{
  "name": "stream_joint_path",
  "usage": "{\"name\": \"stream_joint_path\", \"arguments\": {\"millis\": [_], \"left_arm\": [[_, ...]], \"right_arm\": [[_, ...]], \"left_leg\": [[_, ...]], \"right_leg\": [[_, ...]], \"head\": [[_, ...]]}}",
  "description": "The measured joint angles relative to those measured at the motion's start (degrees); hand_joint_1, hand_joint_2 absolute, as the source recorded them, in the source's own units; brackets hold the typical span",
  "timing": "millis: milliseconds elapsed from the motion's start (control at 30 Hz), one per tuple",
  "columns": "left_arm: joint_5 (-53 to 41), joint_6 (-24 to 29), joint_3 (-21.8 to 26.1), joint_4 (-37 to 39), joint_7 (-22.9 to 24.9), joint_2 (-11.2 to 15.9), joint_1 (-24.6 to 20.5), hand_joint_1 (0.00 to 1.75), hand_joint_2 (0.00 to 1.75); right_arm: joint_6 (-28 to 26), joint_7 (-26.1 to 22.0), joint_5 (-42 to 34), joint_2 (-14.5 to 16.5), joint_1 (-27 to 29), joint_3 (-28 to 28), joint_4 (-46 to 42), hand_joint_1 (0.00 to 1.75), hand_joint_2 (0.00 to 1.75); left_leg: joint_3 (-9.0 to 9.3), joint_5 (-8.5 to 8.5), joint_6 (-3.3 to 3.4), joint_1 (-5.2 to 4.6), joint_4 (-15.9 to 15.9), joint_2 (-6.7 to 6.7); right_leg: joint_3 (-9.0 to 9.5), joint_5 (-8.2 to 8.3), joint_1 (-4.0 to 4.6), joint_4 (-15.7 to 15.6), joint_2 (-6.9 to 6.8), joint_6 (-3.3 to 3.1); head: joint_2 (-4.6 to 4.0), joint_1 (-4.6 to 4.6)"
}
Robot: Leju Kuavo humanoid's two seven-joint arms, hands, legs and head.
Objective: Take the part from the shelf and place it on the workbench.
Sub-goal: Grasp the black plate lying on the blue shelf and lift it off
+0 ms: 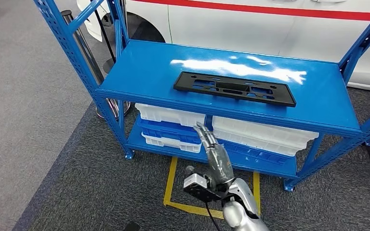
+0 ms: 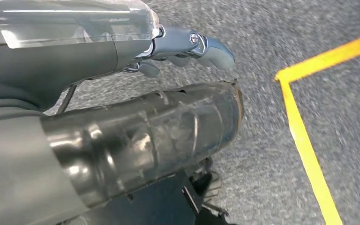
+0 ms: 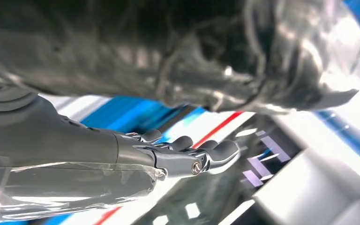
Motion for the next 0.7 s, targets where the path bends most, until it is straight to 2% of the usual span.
{"name": "stream_joint_path", "arguments": {"millis": [133, 300, 700], "left_arm": [[-0.86, -1.57, -0.54, 0.01, -1.34, 0.0, -0.25, 0.0, 0.0], [-1.08, -2.97, -0.96, 0.01, -2.71, 0.01, -0.28, 0.0, 0.0], [-1.32, -3.98, -1.69, 0.02, -2.79, 0.04, -0.22, 0.0, 0.0]], "right_arm": [[0.03, 0.44, -0.27, -0.69, -0.95, 7.11, -1.22, 0.0, 0.0], [-0.19, 0.25, -1.5, -1.78, -0.75, 12.81, -2.66, 0.0, 0.0], [-1.1, -0.31, -2.97, -2.22, 0.42, 15.12, -3.71, 0.0, 0.0]], "left_leg": [[-0.01, 0.0, 0.0, 0.0, 0.01, 0.0], [-0.03, 0.0, 0.0, 0.0, 0.02, 0.01], [-0.04, 0.0, 0.0, 0.0, 0.05, 0.01]], "right_leg": [[-0.01, 0.0, 0.0, 0.0, 0.0, 0.0], [-0.02, 0.0, 0.0, 0.0, 0.01, 0.0], [-0.02, 0.0, 0.0, 0.0, 0.01, 0.0]], "head": [[0.0, 0.0], [0.0, 0.0], [0.0, 0.0]]}}
